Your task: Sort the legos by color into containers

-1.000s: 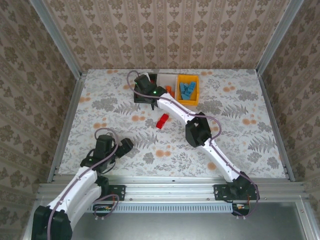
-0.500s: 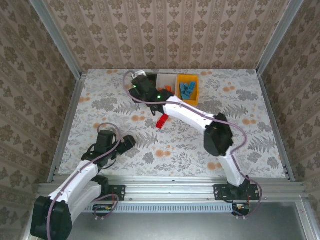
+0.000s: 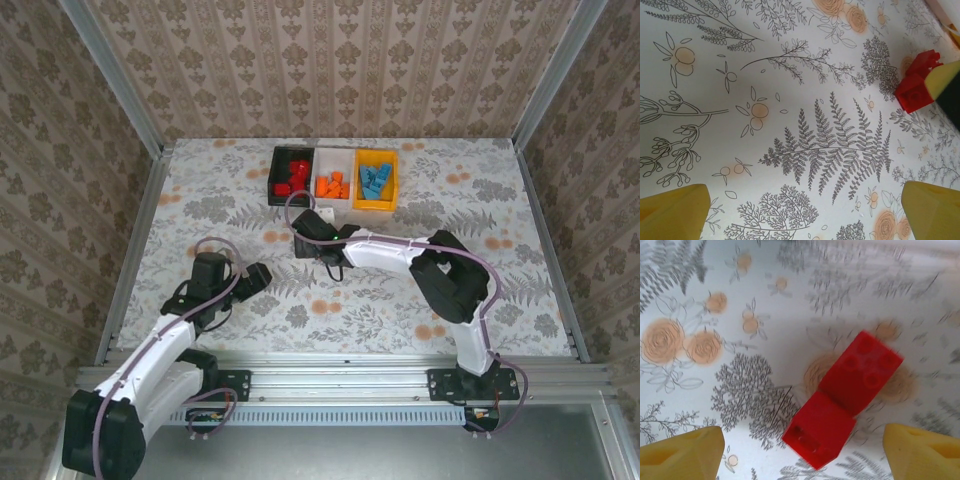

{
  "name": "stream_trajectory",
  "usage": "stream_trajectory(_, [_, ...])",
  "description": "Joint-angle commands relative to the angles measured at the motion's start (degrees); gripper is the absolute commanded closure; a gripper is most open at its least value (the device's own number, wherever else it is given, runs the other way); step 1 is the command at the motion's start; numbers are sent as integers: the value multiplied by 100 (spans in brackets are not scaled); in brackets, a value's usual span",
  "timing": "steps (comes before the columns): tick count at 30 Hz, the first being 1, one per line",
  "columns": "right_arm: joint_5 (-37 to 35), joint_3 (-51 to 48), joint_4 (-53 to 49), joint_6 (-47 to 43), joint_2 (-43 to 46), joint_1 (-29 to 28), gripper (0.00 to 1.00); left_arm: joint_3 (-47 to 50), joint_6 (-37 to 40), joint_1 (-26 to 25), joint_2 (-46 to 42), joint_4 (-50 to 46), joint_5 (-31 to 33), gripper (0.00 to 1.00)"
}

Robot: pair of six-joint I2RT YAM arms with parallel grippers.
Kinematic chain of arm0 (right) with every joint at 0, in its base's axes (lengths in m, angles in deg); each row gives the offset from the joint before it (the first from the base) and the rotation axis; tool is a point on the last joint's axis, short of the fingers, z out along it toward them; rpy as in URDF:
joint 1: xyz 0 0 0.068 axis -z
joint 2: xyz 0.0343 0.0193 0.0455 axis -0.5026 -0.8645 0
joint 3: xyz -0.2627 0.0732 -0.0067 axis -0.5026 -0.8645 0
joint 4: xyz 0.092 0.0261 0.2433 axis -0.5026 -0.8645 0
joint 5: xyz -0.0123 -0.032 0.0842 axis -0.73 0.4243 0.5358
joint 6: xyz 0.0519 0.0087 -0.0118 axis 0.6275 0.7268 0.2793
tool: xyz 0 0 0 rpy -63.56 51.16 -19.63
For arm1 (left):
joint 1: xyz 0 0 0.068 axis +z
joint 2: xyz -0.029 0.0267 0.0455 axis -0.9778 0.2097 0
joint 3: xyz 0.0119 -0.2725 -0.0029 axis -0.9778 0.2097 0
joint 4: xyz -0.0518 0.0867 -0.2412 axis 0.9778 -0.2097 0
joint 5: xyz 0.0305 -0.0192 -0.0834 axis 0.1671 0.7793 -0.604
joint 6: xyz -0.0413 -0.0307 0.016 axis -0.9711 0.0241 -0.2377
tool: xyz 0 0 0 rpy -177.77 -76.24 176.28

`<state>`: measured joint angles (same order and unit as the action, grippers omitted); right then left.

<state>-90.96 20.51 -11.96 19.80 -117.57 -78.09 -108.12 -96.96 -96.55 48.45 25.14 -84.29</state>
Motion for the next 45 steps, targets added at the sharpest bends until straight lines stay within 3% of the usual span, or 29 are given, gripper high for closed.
stream_trajectory(1, [112, 177, -101, 632, -292, -27, 14, 4, 86, 38, 32, 87, -140, 0])
stream_trajectory(6, [17, 334, -194, 868, -611, -15, 17, 12, 134, 42, -96, -97, -115, 0])
stream_trajectory(16, [-396, 456, -63, 704, -798, -22, 54, -3, 177, 81, 22, 43, -28, 0])
stream_trajectory(22, [-658, 311, 47, 454, -657, -86, 68, -192, 225, 99, 338, 87, -134, 0])
stream_trajectory(33, [-722, 572, 303, -612, 62, -428, 71, -406, 351, 225, 472, 122, -67, 0])
stream_trajectory(39, [-66, 2286, 207, -1882, -948, 90, 70, -797, 449, 346, 960, 116, -266, 0])
stream_trajectory(45, [393, 3838, -55, -2349, -2084, 668, 70, -877, 487, 371, 1162, 127, -391, 0])
